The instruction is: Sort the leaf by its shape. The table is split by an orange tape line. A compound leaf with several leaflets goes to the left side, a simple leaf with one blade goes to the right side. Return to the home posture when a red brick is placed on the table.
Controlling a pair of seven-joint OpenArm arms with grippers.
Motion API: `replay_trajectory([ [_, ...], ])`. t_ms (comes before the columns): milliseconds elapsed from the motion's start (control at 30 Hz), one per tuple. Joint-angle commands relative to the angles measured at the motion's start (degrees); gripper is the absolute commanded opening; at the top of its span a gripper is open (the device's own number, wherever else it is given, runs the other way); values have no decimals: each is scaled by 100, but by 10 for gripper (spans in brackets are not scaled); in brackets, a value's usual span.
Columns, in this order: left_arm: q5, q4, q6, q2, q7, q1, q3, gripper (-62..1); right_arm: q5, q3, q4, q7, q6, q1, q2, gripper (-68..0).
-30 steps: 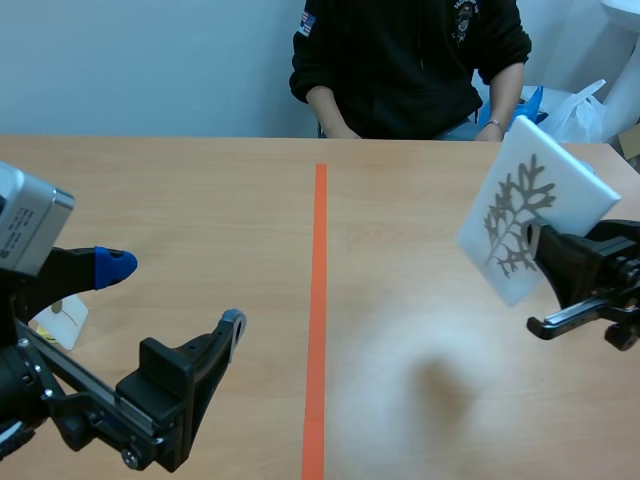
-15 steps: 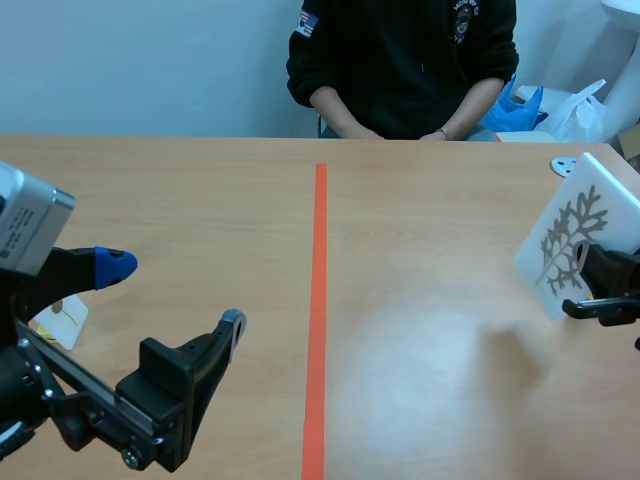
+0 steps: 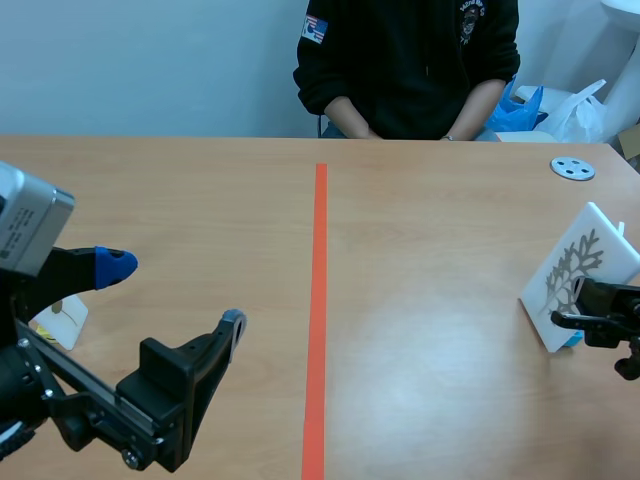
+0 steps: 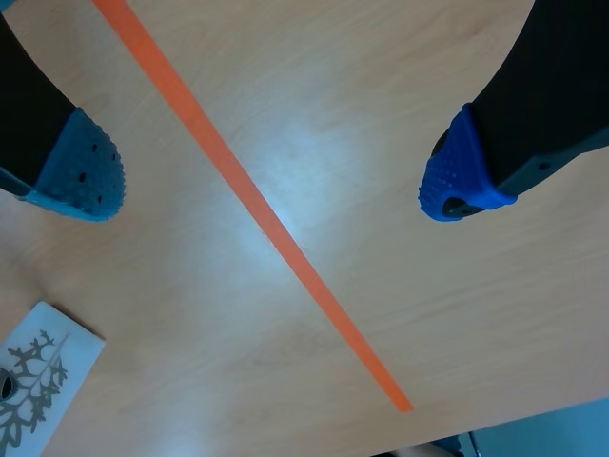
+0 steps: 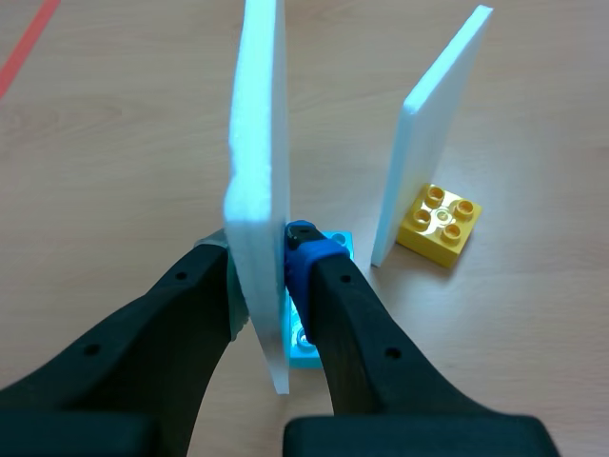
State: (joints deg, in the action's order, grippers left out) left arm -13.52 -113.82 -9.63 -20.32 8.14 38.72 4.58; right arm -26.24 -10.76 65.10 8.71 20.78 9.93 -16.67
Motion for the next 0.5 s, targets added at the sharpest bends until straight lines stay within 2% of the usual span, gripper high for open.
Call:
replay_trajectory([
  [0,-35,-39,-15,26,-103,28,-20,14,55,-7,188,109,-2,-39,-94,-653],
  [200,-35,-39,-15,26,-103,28,-20,14,55,-7,188,109,-4,-39,-94,-593],
  [367,-35,-39,-15,26,-105,28,-20,14,52,-7,190,234,-4,-42,-94,-496],
  [467,-35,-39,-15,26,-105,28,-20,14,52,-22,197,238,-4,-42,-94,-470],
])
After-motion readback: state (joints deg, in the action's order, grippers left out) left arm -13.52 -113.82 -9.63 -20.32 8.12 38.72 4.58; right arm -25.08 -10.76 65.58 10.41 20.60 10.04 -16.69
